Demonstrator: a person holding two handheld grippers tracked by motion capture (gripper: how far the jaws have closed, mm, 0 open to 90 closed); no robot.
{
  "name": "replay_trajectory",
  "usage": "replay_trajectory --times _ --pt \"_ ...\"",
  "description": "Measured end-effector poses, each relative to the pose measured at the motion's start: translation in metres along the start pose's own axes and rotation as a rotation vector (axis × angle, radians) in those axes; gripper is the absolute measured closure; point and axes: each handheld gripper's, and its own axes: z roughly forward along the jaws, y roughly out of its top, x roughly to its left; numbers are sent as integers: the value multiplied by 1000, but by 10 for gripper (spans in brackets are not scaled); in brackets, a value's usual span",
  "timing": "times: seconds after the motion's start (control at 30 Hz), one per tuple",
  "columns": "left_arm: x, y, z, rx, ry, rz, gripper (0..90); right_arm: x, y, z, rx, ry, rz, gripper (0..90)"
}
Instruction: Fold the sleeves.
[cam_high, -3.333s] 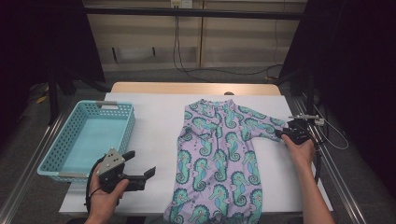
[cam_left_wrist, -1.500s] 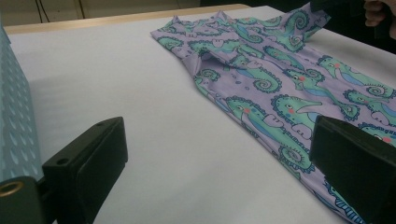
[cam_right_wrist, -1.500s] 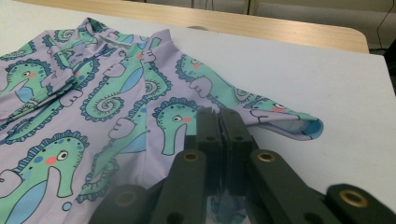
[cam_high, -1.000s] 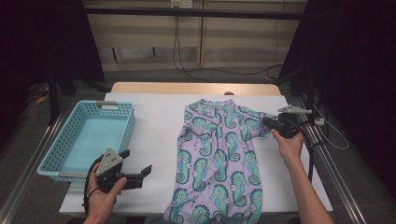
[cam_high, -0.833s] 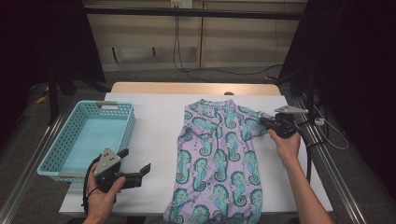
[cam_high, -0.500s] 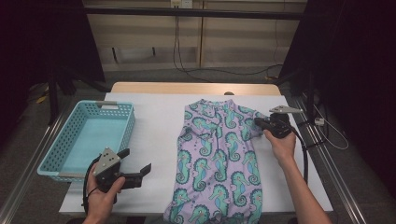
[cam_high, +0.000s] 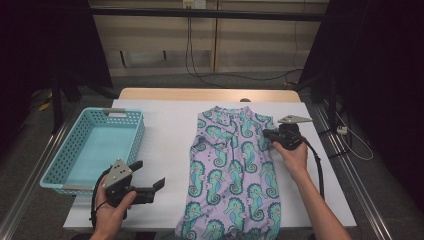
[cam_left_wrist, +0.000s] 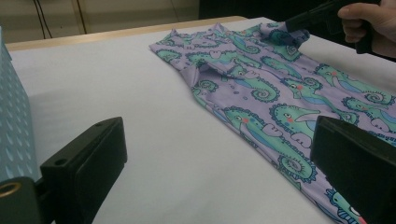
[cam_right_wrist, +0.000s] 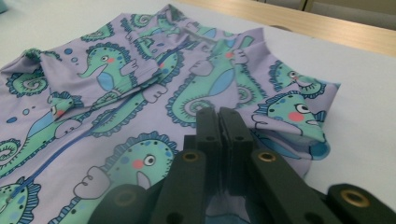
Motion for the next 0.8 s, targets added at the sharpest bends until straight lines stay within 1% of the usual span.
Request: replay_trajectory --times 0.1,0.23,0.3,0.37,0.5,0.6,0.7,0.73,0.8 --pt "0 0 0 1 -4 -6 40 7 -2 7 24 24 -10 877" --pt "-1 0 1 5 -6 0 40 16 -9 22 87 38 -49 872" --pt "-1 0 1 7 -8 -1 40 20 -11 26 108 41 -67 871" --pt "-2 -1 1 6 -15 2 40 22 -11 27 109 46 -75 869" --pt "-2 -1 2 11 -16 3 40 24 -10 27 102 47 -72 849" --pt "-2 -1 1 12 -15 5 40 26 -12 30 115 49 -80 806" --pt "-2 -1 2 13 -16 4 40 30 -15 36 146 52 -92 758" --pt "-2 0 2 13 -16 5 40 31 -16 37 140 47 -98 755" --pt "-2 -1 2 13 -19 7 40 33 -16 37 139 53 -101 751"
